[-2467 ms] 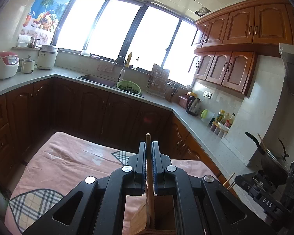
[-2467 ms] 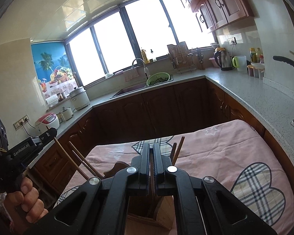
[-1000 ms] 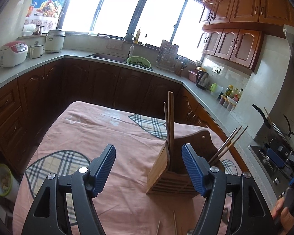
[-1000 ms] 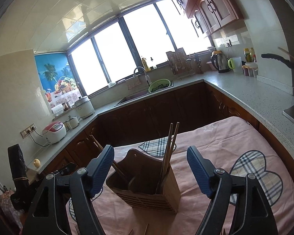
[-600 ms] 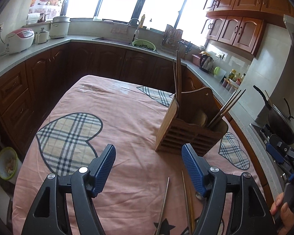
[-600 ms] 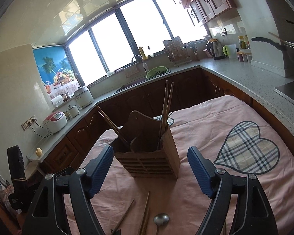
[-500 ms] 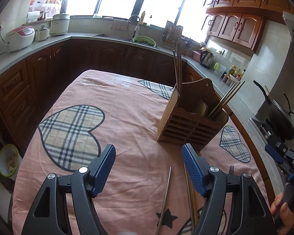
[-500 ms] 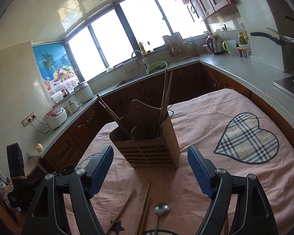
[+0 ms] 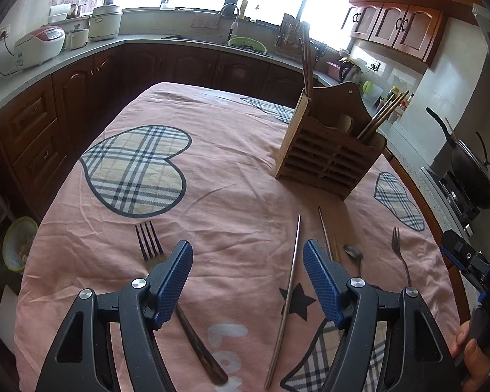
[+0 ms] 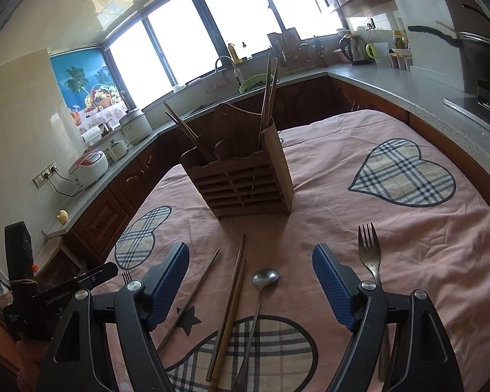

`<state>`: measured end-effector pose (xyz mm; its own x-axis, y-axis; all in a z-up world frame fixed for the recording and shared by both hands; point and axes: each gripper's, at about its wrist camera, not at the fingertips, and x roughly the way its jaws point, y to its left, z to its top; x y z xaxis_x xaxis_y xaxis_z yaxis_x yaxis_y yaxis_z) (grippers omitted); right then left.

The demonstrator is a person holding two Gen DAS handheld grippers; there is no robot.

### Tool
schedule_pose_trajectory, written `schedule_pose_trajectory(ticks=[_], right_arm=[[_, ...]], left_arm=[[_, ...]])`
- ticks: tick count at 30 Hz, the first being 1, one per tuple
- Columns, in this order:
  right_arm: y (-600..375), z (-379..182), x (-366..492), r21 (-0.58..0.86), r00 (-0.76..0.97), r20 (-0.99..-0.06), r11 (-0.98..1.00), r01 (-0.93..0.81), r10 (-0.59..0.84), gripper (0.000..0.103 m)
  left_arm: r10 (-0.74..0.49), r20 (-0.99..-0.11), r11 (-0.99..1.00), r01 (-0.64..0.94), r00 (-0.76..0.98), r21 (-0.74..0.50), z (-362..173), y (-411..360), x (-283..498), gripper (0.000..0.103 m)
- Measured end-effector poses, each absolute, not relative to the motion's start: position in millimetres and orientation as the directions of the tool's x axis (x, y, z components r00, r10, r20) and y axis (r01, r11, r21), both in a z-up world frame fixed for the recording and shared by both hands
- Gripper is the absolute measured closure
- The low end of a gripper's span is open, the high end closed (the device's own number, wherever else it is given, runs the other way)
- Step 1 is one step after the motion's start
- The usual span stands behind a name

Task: Organize utensils
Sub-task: 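Lower both open grippers toward the metal chopstick and the metal spoon, then close the left gripper on a metal chopstick while the right gripper grasps the metal spoon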

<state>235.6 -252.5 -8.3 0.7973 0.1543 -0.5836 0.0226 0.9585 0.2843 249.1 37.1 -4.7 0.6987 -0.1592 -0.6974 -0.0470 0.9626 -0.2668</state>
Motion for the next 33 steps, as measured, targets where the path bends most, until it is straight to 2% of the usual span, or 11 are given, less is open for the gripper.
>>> schedule_pose_trajectory(ticks=[11, 13, 15, 27, 31, 33], right_arm=[[-247, -34, 227, 0.275, 0.747, -0.647, 0.96, 0.045, 0.151, 0.023], [-245, -40, 229, 0.282, 0.734, -0.659, 0.958, 0.043, 0.161, 0.02], [-243, -44, 230, 0.28, 0.728, -0.667, 0.959, 0.044, 0.161, 0.012], [-232, -64, 246, 0.24, 0.681, -0.716, 0.97, 0.032, 0.155, 0.011], [-231, -71, 255, 0.229, 0.666, -0.731, 0.973, 0.031, 0.151, 0.013], [-231, -74, 260, 0.222, 0.654, -0.742, 0.975, 0.032, 0.147, 0.026]], left_arm=[[-0.163, -0.745, 0.966, -0.05, 0.647, -0.255, -25, 34, 248, 0.033], [-0.154, -0.751, 0.969, -0.052, 0.642, -0.243, -27, 33, 249, 0.029], [-0.152, -0.752, 0.969, -0.052, 0.642, -0.24, -28, 33, 251, 0.027], [-0.141, -0.788, 0.974, -0.059, 0.6, -0.219, -42, 28, 268, 0.024], [-0.137, -0.797, 0.977, -0.051, 0.589, -0.206, -46, 25, 277, 0.024], [-0.136, -0.803, 0.979, -0.046, 0.58, -0.199, -48, 24, 282, 0.024]])
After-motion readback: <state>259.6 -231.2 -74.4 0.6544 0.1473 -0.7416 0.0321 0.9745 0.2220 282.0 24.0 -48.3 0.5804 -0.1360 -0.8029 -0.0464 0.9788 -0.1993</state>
